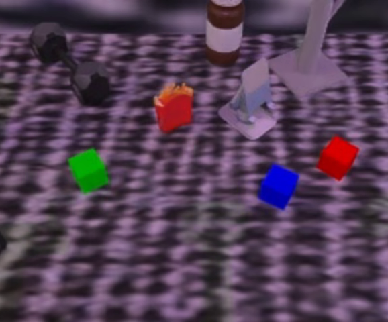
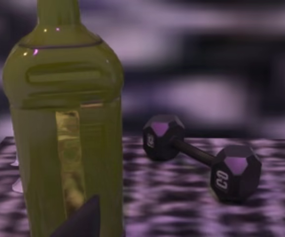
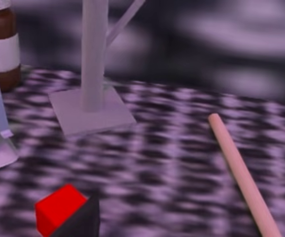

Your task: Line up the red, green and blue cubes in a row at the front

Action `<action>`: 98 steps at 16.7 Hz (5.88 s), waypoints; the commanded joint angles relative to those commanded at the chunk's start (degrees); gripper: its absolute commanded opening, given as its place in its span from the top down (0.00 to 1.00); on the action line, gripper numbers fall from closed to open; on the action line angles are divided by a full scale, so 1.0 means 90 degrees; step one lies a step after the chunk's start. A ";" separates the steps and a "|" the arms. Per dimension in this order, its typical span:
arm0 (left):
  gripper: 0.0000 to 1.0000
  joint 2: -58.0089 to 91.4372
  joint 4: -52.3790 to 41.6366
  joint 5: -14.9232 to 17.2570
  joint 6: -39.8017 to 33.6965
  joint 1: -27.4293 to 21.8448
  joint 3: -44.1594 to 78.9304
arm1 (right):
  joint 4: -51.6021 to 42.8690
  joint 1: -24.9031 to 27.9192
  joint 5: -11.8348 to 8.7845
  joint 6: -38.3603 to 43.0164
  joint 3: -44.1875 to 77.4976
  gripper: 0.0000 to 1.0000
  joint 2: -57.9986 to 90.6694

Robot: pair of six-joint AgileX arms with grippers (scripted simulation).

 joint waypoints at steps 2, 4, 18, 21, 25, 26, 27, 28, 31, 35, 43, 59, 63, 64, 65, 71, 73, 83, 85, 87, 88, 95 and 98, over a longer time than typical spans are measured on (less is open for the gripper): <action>0.00 0.0000 0.0000 0.0000 0.0000 0.0000 0.0000 | -0.0655 0.0138 -0.0007 -0.0354 0.1045 0.00 0.1248; 0.00 0.0000 0.0000 0.0000 0.0000 0.0000 0.0000 | -0.1376 0.0284 -0.0010 -0.0737 0.2167 0.00 0.2692; 0.00 0.0000 0.0000 0.0000 0.0000 0.0000 0.0000 | -0.5730 0.1131 0.0012 -0.3050 0.8924 0.00 1.1207; 0.00 0.0000 0.0000 0.0000 0.0000 0.0000 0.0000 | -0.6073 0.1209 0.0007 -0.3261 0.9605 0.00 1.1915; 0.00 0.0000 0.0000 0.0000 0.0000 0.0000 0.0000 | -0.6148 0.1227 0.0006 -0.3311 0.9761 0.00 1.2083; 0.00 0.0000 0.0000 0.0000 0.0000 0.0000 0.0000 | -0.6148 0.1227 0.0006 -0.3311 0.9761 0.00 1.2083; 0.00 0.0000 0.0000 0.0000 0.0000 0.0000 0.0000 | -0.6134 0.1190 0.0007 -0.3303 0.9744 0.00 1.2070; 0.00 0.0000 0.0000 0.0000 0.0000 0.0000 0.0000 | -0.6114 0.1196 0.0007 -0.3307 0.9725 0.00 1.2077; 0.00 0.0000 0.0000 0.0000 0.0000 0.0000 0.0000 | -0.5665 0.1220 0.0007 -0.3315 0.9413 0.00 1.2246; 0.00 0.0000 0.0000 0.0000 0.0000 0.0000 0.0000 | -0.4564 0.1230 0.0012 -0.3296 0.8789 0.00 1.2629; 0.00 0.0000 0.0000 0.0000 0.0000 0.0000 0.0000 | -0.4295 0.1235 0.0013 -0.3294 0.8598 0.15 1.2772; 0.00 0.0000 0.0000 0.0000 0.0000 0.0000 0.0000 | -0.4295 0.1235 0.0013 -0.3294 0.8598 1.00 1.2772; 0.00 0.0000 0.0000 0.0000 0.0000 0.0000 0.0000 | -0.4416 0.1232 -0.0063 -0.3222 0.8613 1.00 1.2565; 0.00 0.0000 0.0000 0.0000 0.0000 0.0000 0.0000 | -0.4438 0.1237 -0.0063 -0.3228 0.8634 1.00 1.2562; 0.00 0.0000 0.0000 0.0000 0.0000 0.0000 0.0000 | -0.4527 0.1247 -0.0064 -0.3237 0.8710 1.00 1.2536; 0.00 0.0000 0.0000 0.0000 0.0000 0.0000 0.0000 | -0.5781 0.1284 -0.0069 -0.3237 0.9479 1.00 1.2102; 0.00 0.0000 0.0000 0.0000 0.0000 0.0000 0.0000 | -0.5870 0.1289 -0.0069 -0.3235 0.9542 1.00 1.2040; 0.00 0.0000 0.0000 0.0000 0.0000 0.0000 0.0000 | -0.6089 0.2599 -0.0063 -0.3086 0.9916 1.00 1.2221; 0.00 0.0000 0.0000 0.0000 0.0000 0.0000 0.0000 | -0.6218 0.3351 -0.0061 -0.2997 1.0104 1.00 1.2294; 0.00 0.0000 0.0000 0.0000 0.0000 0.0000 0.0000 | -0.6350 0.4146 -0.0060 -0.2904 1.0289 1.00 1.2361; 0.00 0.0000 0.0000 0.0000 0.0000 0.0000 0.0000 | -0.6412 0.4556 -0.0059 -0.2858 1.0377 1.00 1.2387; 0.00 0.0000 0.0000 0.0000 0.0000 0.0000 0.0000 | -0.6633 0.6210 -0.0045 -0.2653 1.0725 1.00 1.2440; 0.00 0.0000 0.0000 0.0000 0.0000 0.0000 0.0000 | -0.6633 0.6210 -0.0045 -0.2653 1.0725 1.00 1.2440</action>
